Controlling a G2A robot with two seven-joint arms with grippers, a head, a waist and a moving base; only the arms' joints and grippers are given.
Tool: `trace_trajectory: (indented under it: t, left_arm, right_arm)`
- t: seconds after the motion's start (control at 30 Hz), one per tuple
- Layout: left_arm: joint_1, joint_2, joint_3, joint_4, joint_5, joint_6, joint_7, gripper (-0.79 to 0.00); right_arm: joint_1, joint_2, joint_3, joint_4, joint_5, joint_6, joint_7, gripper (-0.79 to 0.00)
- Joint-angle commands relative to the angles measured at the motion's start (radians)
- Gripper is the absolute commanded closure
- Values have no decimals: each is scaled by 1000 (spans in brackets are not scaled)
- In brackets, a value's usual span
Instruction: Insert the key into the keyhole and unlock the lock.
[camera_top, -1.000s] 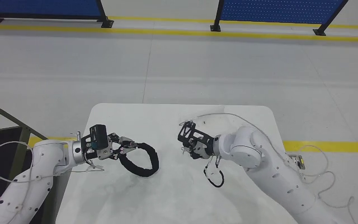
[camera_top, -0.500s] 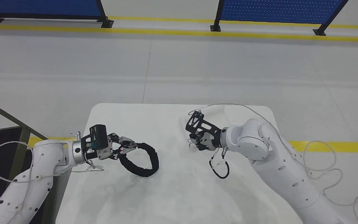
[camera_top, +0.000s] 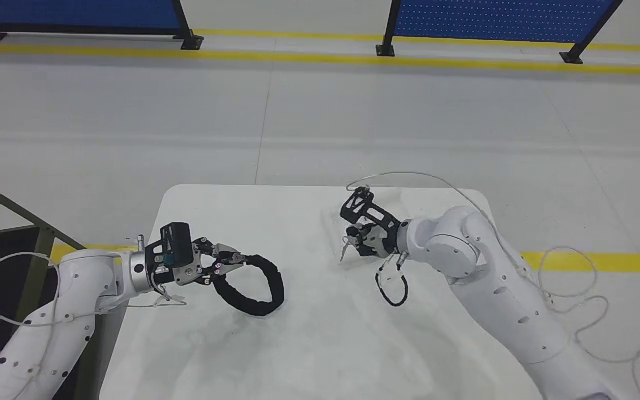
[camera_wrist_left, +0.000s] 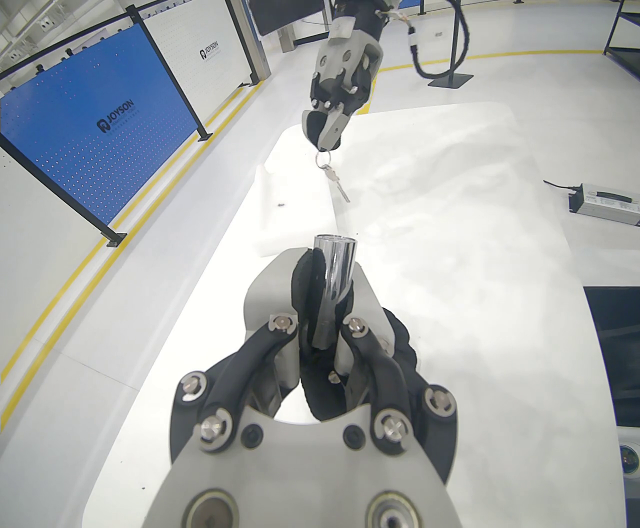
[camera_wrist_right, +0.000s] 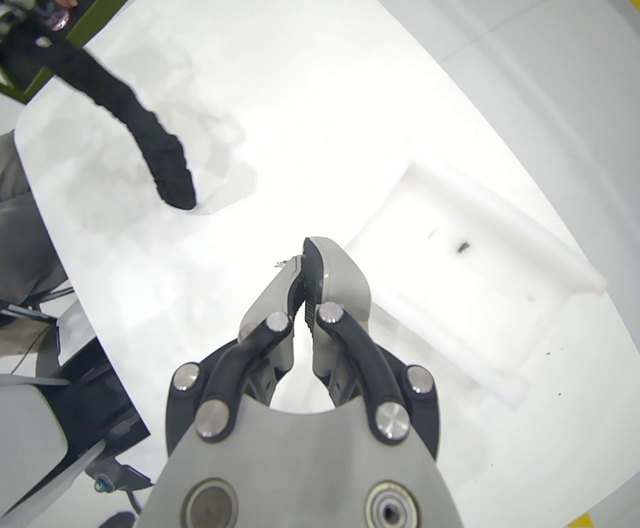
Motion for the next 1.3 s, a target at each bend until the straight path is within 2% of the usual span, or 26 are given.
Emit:
trace_trajectory:
  t: [0.0, 0.27, 0.6, 0.87, 1.27]
  left_arm:
    - [0, 0, 0, 0, 0, 0, 0, 0]
    - [0, 0, 0, 0, 0, 0, 0, 0]
    - [0, 0, 0, 0, 0, 0, 0, 0]
    - [0, 0, 0, 0, 0, 0, 0, 0]
    - [0, 0, 0, 0, 0, 0, 0, 0]
  right_arm:
    - [50, -13, -35, 75, -1, 21, -13, 0]
    - [218, -74, -148, 328, 13, 115, -92, 0]
    - [315, -128, -219, 525, 36, 152, -151, 0]
    - [317, -134, -200, 574, 44, 158, -168, 0]
    - [287, -123, -153, 556, 26, 162, -149, 0]
